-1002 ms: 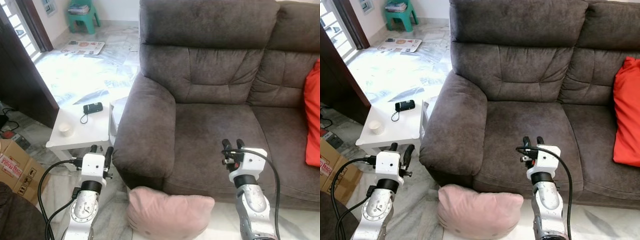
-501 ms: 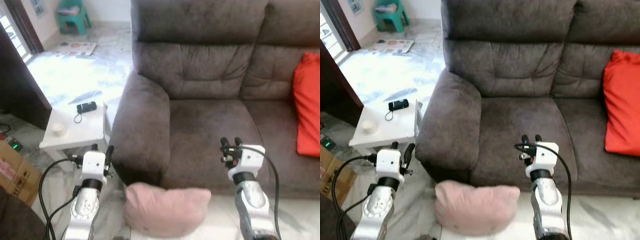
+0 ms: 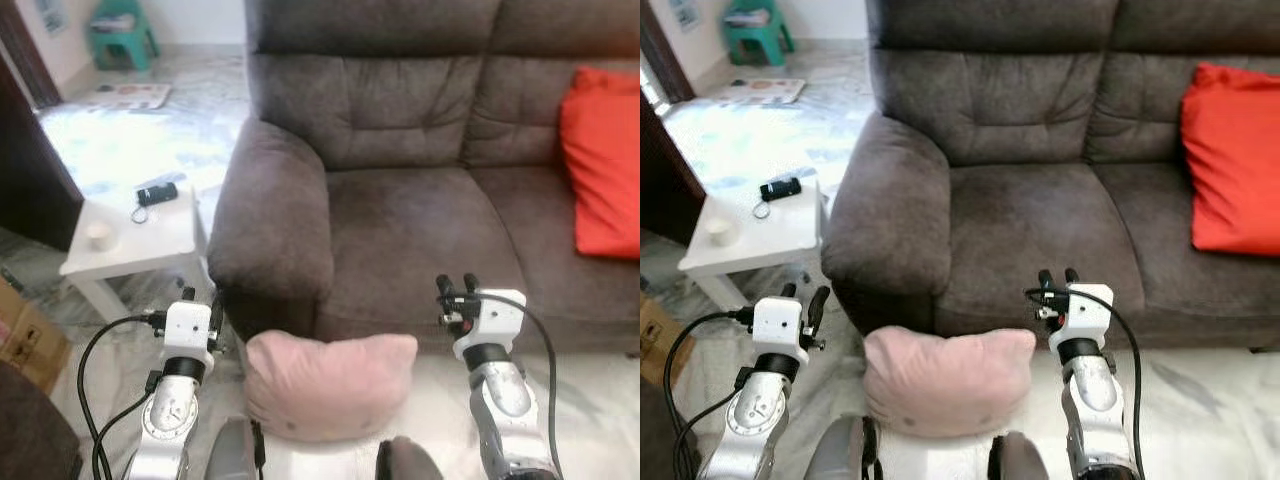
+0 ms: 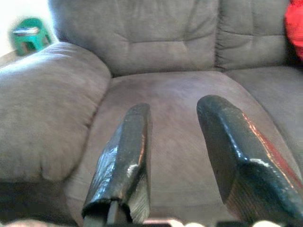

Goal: Move the pillow to the sofa from floor

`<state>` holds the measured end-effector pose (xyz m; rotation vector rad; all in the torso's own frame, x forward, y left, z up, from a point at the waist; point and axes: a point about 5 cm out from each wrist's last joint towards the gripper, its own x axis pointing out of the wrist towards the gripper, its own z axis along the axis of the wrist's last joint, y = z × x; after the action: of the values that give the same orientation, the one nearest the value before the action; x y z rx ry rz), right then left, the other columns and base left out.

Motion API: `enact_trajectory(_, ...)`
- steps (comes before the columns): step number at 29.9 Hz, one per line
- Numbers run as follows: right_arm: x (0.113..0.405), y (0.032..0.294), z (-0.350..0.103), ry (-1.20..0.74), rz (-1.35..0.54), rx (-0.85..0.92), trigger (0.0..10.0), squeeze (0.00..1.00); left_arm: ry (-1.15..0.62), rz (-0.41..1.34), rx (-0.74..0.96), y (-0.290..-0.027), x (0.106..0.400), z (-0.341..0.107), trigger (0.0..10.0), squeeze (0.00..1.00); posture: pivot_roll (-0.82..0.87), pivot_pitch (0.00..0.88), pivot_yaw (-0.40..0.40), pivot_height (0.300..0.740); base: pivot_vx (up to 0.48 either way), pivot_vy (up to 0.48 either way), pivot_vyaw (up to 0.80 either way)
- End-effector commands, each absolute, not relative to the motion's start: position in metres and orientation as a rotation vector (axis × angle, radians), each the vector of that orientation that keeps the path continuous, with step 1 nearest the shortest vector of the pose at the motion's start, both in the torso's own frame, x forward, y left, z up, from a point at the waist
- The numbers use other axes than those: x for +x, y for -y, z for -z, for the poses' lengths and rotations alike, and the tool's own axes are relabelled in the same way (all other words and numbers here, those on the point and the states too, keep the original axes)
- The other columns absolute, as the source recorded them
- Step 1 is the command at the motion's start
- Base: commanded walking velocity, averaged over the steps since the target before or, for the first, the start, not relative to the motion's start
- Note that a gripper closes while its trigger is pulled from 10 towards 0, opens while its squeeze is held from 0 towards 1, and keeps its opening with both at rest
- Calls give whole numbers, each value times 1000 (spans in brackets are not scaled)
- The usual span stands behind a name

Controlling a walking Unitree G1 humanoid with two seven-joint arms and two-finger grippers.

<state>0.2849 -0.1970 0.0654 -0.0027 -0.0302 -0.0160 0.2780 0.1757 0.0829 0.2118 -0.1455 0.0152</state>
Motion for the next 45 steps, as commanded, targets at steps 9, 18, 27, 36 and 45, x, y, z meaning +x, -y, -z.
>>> enact_trajectory(9,291,194,-68,25,-5,-3,10000,0,97,-19,187,-176,274,-73,10000,0,-43,104,-4,623,0,0,0)
enact_trajectory(18,292,193,-68,8,-9,-10,10000,0,88,-11,178,-174,274,-71,10000,0,-45,106,-3,613,0,0,0)
enact_trajectory(27,291,191,-68,18,-35,-9,10000,0,61,-13,155,-174,274,-66,10000,0,-45,108,-4,613,0,0,0)
enact_trajectory(36,293,190,-66,-5,-31,-7,10000,0,60,-15,151,-173,274,-66,10000,0,-46,110,-6,603,0,0,0)
enact_trajectory(45,292,188,-68,13,-50,-14,10000,0,53,-15,148,-174,274,-65,10000,0,-46,111,-6,603,0,0,0)
